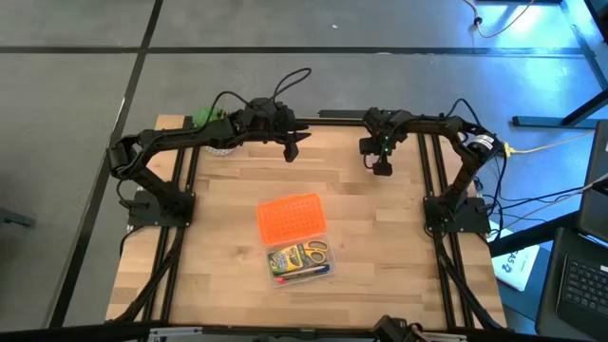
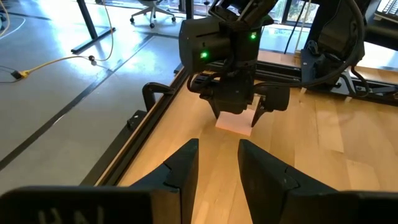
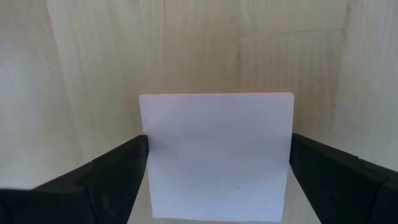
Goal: Pack school essentials
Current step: Put the pink sticky notes into the orange supply box
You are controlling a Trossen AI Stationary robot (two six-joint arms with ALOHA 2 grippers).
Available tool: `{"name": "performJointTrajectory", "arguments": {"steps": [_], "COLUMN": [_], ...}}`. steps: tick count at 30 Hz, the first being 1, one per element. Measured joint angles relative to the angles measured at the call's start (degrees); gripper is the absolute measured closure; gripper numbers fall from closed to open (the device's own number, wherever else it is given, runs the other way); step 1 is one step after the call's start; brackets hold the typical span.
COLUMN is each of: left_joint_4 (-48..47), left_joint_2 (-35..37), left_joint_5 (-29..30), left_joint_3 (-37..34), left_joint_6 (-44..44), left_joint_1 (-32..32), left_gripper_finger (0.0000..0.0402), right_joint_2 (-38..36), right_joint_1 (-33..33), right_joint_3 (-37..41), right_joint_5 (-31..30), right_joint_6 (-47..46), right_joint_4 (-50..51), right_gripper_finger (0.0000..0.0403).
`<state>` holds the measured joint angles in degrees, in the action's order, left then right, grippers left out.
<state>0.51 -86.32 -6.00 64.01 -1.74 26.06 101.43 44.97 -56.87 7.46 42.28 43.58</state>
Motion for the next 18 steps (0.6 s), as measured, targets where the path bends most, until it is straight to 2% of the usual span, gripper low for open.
{"name": "performJointTrajectory", "arguments": {"steps": [11,18], "left_joint_4": [0.0,0.0], "left_joint_2": [0.0,0.0], "left_joint_5": [0.0,0.0], "left_joint_3": [0.0,0.0], "left_joint_6": [0.0,0.0], "left_joint_1": [0.0,0.0], "left_gripper_finger": [0.0296,0.0296], "right_joint_2": [0.2,-1.5], "right_joint_1": [-0.1,-0.2], "right_joint_3": [-1.3,-1.3], "right_joint_5": [0.7,-1.4], "right_joint_6": [0.0,-0.1], "right_joint_4": [3.5,3.7], "right_gripper_finger": [0.0025,0.0025]}}
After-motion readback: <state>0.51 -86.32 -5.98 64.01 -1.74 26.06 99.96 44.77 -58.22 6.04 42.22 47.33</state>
